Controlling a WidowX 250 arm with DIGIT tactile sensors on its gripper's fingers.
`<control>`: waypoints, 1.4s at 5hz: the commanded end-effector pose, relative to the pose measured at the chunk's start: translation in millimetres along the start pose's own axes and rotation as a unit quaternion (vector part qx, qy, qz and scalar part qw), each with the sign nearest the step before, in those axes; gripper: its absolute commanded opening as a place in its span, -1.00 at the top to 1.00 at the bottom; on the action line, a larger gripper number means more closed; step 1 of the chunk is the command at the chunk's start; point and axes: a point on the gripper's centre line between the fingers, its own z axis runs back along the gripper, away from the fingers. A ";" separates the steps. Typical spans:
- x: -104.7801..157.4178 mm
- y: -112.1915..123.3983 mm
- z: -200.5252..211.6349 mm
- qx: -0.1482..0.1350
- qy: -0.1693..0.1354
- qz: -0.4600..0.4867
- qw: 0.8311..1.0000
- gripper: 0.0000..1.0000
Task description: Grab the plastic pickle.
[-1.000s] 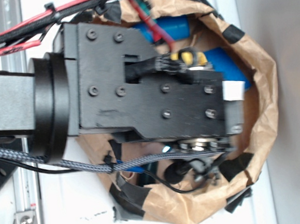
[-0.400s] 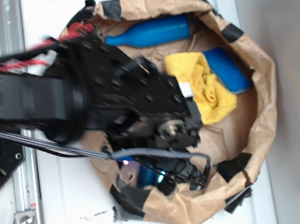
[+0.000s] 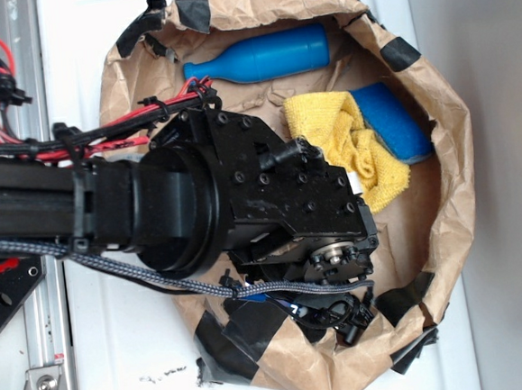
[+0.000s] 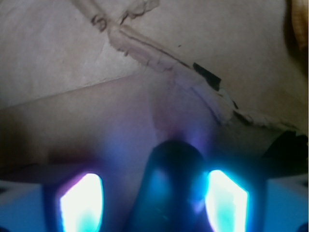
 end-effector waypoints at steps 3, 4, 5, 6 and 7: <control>60.8 -14.5 141.5 0.017 -0.208 -0.270 0.940 1.00; 90.6 -12.4 157.1 0.076 -0.214 -0.386 0.894 1.00; 70.2 -8.1 156.7 0.116 -0.241 -0.494 0.827 1.00; 44.4 -9.6 149.1 0.104 -0.242 -0.598 0.757 1.00; 21.5 -3.7 146.4 0.083 -0.239 -0.622 0.741 1.00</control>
